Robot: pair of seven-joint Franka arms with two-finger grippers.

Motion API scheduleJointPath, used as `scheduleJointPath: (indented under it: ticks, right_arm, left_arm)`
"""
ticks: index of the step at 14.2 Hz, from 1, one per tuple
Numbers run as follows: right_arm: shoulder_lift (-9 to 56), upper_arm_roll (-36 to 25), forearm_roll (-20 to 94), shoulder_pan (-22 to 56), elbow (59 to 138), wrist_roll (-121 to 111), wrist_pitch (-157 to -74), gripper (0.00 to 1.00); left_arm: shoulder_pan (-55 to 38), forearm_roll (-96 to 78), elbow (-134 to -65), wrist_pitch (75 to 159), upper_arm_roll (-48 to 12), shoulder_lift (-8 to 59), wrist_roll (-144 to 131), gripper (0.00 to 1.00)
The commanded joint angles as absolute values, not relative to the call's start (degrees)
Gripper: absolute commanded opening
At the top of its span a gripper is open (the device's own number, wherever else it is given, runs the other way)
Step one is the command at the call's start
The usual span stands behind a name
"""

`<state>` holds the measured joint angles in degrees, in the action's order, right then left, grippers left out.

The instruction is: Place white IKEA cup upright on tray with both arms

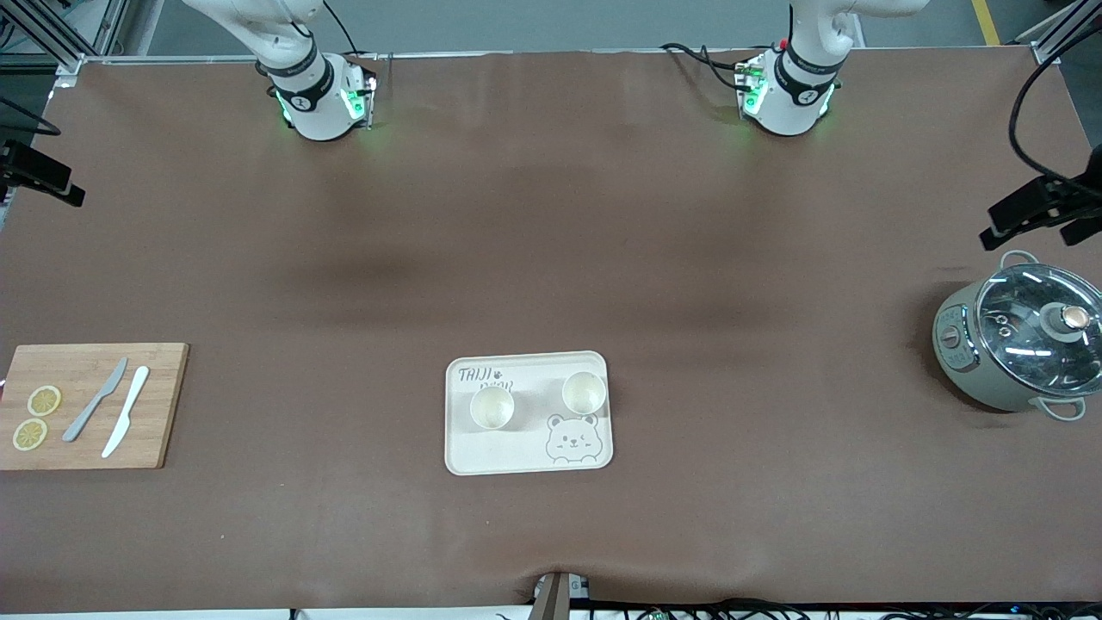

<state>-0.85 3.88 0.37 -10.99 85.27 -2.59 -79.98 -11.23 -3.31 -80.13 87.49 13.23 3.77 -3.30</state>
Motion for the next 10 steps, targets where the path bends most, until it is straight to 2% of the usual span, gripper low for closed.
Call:
scheduleJointPath:
  ticks: [1,10]
  right_arm:
    - [-0.79,4.39,-0.70,-11.16,85.61,-2.55,-80.42,1.00]
    - [-0.79,4.39,-0.62,-10.90,86.83,-2.46,-81.21,1.00]
  left_arm:
    - [-10.72,-1.76,-77.78,85.78,13.09,4.75,-2.90,1.00]
    - [-10.72,-1.76,-77.70,85.87,13.62,4.75,-3.43,1.00]
